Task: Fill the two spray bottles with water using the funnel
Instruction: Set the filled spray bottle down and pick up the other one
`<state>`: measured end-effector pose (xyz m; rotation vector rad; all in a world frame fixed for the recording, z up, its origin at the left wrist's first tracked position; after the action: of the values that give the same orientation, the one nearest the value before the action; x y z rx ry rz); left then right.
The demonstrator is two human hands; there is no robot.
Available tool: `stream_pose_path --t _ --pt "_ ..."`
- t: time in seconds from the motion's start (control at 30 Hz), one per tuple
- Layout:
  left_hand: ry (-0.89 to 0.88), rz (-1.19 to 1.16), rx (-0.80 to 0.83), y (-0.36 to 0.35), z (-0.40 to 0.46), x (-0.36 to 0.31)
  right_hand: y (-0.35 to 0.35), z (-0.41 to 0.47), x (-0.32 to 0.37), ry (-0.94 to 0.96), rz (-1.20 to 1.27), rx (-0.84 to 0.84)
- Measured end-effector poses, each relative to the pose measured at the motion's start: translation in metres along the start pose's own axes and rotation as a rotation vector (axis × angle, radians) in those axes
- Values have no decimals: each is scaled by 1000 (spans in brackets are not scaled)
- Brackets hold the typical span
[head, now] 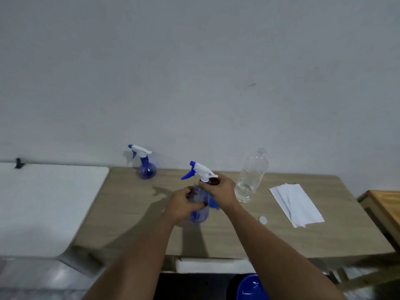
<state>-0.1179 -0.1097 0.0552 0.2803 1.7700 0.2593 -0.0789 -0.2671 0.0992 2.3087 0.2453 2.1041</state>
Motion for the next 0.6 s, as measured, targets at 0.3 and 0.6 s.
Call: stream_pose_path --t 0.3,0.6 --pt "-63 203 46 73 -24 -67 -60 10 96 179 79 345" --pt "177 138 -27 120 -68 2 -110 3 79 131 40 422"
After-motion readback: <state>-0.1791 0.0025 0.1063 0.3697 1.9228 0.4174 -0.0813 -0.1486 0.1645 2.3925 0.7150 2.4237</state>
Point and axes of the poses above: each hand's wrist, its own z-axis towards the middle knuckle, its own y-axis out of the back of the hand, x = y × z, the point moved 4 cm from there along z, towards the middle knuckle
